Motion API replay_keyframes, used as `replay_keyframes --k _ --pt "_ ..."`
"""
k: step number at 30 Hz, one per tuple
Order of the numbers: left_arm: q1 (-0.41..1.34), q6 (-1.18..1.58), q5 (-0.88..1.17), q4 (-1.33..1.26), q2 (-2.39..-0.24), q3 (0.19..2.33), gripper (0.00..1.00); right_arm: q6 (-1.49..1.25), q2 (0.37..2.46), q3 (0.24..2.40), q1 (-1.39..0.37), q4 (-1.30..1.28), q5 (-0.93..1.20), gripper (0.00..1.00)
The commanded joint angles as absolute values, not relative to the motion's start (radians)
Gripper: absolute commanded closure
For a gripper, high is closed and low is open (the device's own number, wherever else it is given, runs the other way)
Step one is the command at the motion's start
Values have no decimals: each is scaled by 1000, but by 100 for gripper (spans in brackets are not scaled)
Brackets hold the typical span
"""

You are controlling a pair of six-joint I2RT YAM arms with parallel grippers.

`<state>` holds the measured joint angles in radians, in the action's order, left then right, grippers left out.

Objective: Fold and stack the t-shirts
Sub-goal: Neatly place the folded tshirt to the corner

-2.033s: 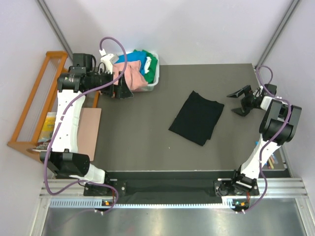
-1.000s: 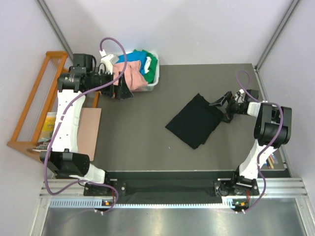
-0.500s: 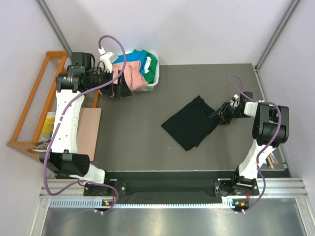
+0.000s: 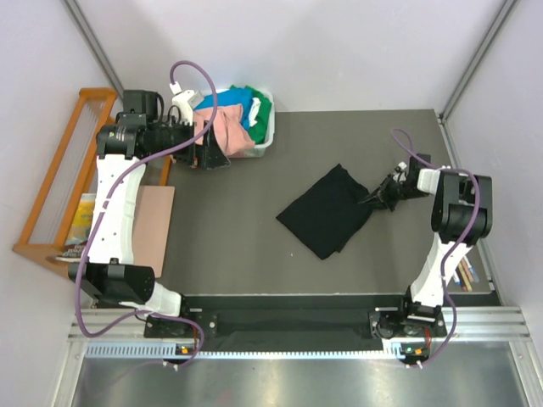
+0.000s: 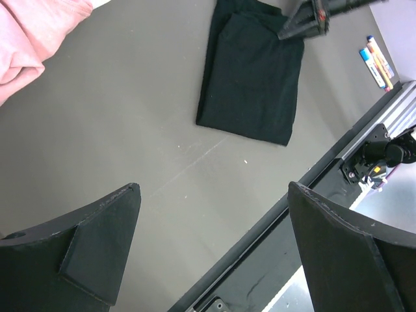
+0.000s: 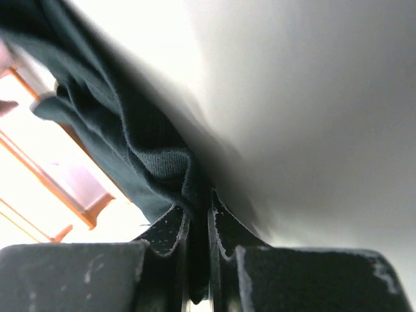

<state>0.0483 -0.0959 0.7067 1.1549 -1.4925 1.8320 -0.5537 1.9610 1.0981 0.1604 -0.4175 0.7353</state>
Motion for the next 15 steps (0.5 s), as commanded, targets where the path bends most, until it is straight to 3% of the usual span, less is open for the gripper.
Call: replay_keyframes --k 1,9,15 --pt "44 -94 724 1132 -1479 1842 1 -612 2132 1329 137 -422 693 100" --pt "43 -117 681 1157 -1460 1835 1 -785 2450 1944 218 -500 677 100" --pt "43 -129 660 1166 -1454 1810 1 -916 2410 1922 336 -377 522 100"
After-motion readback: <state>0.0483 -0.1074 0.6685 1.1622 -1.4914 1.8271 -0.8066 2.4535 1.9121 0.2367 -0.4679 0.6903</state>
